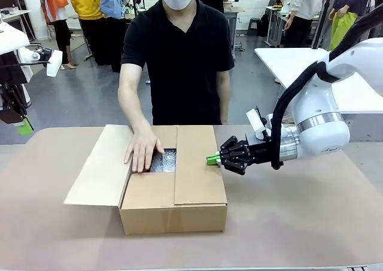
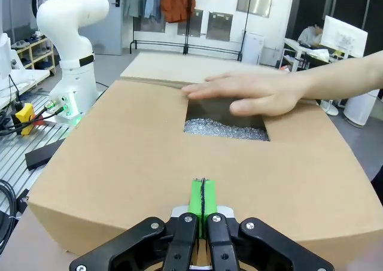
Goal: Wrap the clocks to prevent damage.
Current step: Push the right (or left) flap of the Package Box to close it, then push the left (or right) flap of the Package Box to close it.
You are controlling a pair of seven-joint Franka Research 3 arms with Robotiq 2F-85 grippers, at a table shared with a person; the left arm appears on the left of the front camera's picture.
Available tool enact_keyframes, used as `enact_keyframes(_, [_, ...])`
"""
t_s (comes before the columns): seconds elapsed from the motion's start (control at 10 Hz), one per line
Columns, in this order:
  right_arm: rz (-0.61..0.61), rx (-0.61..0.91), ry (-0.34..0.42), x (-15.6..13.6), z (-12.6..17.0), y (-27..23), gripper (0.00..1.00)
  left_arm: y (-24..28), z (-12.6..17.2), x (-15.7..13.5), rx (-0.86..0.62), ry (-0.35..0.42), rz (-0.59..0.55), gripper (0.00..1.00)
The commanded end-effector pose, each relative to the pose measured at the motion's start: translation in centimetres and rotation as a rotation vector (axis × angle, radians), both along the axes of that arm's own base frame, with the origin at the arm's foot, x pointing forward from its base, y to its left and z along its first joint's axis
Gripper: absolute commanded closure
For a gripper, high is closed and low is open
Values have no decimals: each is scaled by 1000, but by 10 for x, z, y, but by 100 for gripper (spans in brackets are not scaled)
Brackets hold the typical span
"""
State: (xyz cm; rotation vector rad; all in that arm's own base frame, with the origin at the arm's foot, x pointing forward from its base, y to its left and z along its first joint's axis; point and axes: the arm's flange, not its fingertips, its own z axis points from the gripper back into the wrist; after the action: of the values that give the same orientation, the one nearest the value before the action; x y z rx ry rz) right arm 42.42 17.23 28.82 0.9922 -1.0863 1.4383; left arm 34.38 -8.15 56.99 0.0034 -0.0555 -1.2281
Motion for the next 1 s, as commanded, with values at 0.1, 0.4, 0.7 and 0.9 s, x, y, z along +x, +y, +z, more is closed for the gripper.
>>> enact_keyframes(0.1, [0,0,0,0,0,0,99,1,0,0,5,-8,2,100])
enact_keyframes(0.4, [0,0,0,0,0,0,99,1,0,0,5,-8,2,100])
enact_keyframes(0.7, [0,0,0,0,0,0,99,1,0,0,5,-8,2,100])
enact_keyframes(0.9, [0,0,0,0,0,0,99,1,0,0,5,-8,2,100])
